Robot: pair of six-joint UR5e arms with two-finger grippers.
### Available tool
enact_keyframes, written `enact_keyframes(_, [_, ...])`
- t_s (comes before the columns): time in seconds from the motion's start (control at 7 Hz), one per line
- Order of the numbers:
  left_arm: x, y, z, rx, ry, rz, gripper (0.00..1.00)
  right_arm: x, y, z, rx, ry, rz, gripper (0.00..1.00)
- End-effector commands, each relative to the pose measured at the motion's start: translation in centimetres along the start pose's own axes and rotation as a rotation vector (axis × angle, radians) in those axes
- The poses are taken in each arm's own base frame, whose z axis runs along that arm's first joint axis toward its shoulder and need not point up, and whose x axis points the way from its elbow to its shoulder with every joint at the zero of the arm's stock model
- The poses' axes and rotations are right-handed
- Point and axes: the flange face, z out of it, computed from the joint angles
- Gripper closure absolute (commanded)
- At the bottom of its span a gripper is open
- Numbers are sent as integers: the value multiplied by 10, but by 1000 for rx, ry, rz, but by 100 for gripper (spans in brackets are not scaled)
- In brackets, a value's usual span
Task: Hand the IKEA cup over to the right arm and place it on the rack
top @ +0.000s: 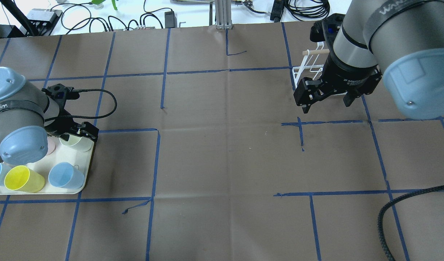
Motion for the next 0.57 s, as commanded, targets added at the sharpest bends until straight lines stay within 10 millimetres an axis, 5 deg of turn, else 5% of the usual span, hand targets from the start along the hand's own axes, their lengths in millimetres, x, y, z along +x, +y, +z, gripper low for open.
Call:
enact_keyframes(0.0, [-9, 2, 12, -21, 13, -19, 1, 0, 0, 0, 1, 0, 0, 0])
enact_keyframes(0.29, [-13, -4, 20, -2, -3, -16, 1, 0, 0, 0, 1, 0, 0, 0])
enact_keyframes(0.43, [-12, -5, 17, 7, -6, -10, 9, 0, -1, 1, 0, 0, 0, 0])
